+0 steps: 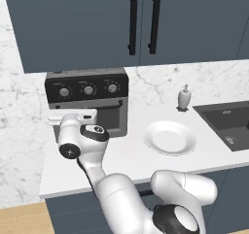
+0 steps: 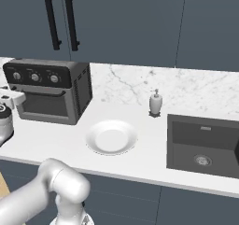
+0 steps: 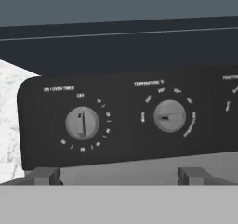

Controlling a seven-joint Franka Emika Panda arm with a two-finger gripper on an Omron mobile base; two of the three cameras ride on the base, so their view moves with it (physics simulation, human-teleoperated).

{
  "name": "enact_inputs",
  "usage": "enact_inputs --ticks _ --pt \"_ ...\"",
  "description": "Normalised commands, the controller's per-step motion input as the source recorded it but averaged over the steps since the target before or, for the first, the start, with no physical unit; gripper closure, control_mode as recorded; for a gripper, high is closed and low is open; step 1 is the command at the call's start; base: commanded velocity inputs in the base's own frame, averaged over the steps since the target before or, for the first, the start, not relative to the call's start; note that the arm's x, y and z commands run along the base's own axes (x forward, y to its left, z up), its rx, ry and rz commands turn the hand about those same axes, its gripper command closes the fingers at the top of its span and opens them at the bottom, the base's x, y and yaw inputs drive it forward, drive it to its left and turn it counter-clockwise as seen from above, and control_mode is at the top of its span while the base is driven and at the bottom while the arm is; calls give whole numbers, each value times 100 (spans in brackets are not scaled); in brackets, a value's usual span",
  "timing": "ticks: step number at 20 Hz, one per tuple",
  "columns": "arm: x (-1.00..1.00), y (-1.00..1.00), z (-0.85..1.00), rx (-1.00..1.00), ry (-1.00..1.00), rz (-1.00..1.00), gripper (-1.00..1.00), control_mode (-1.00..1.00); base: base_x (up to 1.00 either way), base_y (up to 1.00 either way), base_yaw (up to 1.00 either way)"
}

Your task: Pick up the kebab skewer and baguette bread, and place them inside the toaster oven. Close the toaster oven door and start by setting the timer.

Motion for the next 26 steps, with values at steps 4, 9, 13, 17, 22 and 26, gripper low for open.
enact_inputs --ticks 4,9,13,17,22,26 --pt "9 18 19 0 0 0 -100 -100 0 0 0" --pt "12 25 19 0 0 0 -100 -100 0 0 0" --pt "23 6 2 0 0 0 -100 -100 0 0 0" --pt "34 0 0 0 0 0 -100 -100 0 0 0" --pt "34 2 0 0 0 0 -100 -100 0 0 0" --pt "20 1 0 0 0 0 -100 -100 0 0 0"
